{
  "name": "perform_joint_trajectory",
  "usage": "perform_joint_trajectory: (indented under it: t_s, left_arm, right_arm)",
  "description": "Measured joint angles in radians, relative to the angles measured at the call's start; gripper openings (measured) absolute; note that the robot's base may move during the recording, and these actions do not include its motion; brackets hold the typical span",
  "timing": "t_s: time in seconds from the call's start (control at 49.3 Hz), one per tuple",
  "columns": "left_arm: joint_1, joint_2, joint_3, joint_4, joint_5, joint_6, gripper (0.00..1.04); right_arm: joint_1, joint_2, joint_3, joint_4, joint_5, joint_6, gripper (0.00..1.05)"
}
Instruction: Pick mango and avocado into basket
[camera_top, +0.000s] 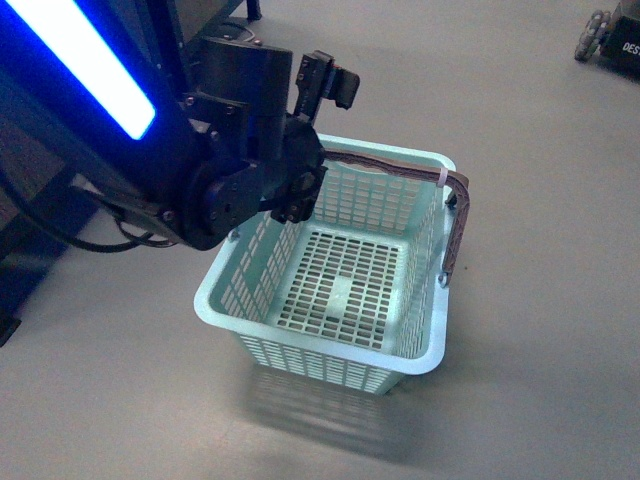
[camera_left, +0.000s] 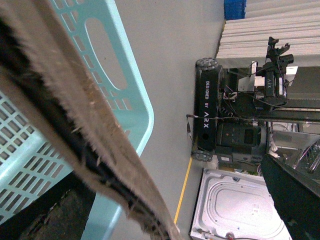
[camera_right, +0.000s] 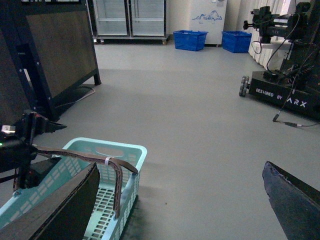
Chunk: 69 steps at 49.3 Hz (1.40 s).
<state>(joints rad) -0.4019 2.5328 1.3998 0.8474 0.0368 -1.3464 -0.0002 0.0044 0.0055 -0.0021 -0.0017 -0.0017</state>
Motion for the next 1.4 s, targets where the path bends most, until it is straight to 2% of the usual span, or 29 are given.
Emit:
perform_joint_trajectory:
  t_s: [0.223, 0.304, 0.446, 0.486, 0.568, 0.669, 0.73, 0.831, 1.034, 1.115, 1.297, 1.399]
  left_arm:
    - [-0.014, 0.125, 0.196, -0.029, -0.020, -0.035, 0.97]
    - [-0.014, 0.171, 0.255, 0.006, -0.045, -0.057, 0.97]
    - [-0.013, 0.211, 0.264, 0.140, -0.044, -0.076, 0.66]
    - [-0.013, 0.211, 0.252, 0.165, -0.048, -0.076, 0.61]
    - [-0.006, 0.200, 0.195, 0.279, -0.047, -0.116, 0.43]
    - [0.000, 0.086, 0.057, 0.313, -0.044, -0.186, 0.24]
    - [0.006, -0.051, -0.043, 0.222, -0.055, -0.186, 0.18]
    - [0.029, -0.253, -0.154, 0.035, -0.017, -0.137, 0.09]
    - [0.089, -0.603, -0.311, -0.307, -0.031, -0.055, 0.09]
    - [0.111, -0.813, -0.398, -0.482, -0.079, -0.031, 0.09]
    - [0.132, -1.237, -0.485, -0.830, -0.154, -0.071, 0.09]
    - [0.123, -1.398, -0.485, -0.966, -0.187, -0.105, 0.09]
  right_arm:
    - [0.000, 0.000, 0.000, 0.000, 0.000, 0.000, 0.97]
    - [0.000, 0.000, 0.000, 0.000, 0.000, 0.000, 0.97]
    - [0.000, 0.000, 0.000, 0.000, 0.000, 0.000, 0.97]
    - [0.000, 0.000, 0.000, 0.000, 0.000, 0.000, 0.97]
    - [0.000, 0.000, 0.000, 0.000, 0.000, 0.000, 0.97]
    - [0.000, 0.000, 0.000, 0.000, 0.000, 0.000, 0.97]
    - [0.000, 0.000, 0.000, 0.000, 0.000, 0.000, 0.97]
    - [0.000, 0.000, 0.000, 0.000, 0.000, 0.000, 0.97]
    - [0.000, 0.000, 0.000, 0.000, 0.000, 0.000, 0.97]
    - [0.000, 0.000, 0.000, 0.000, 0.000, 0.000, 0.97]
    - [0.000, 0.000, 0.000, 0.000, 0.000, 0.000, 0.97]
    - [0.000, 0.000, 0.000, 0.000, 0.000, 0.000, 0.97]
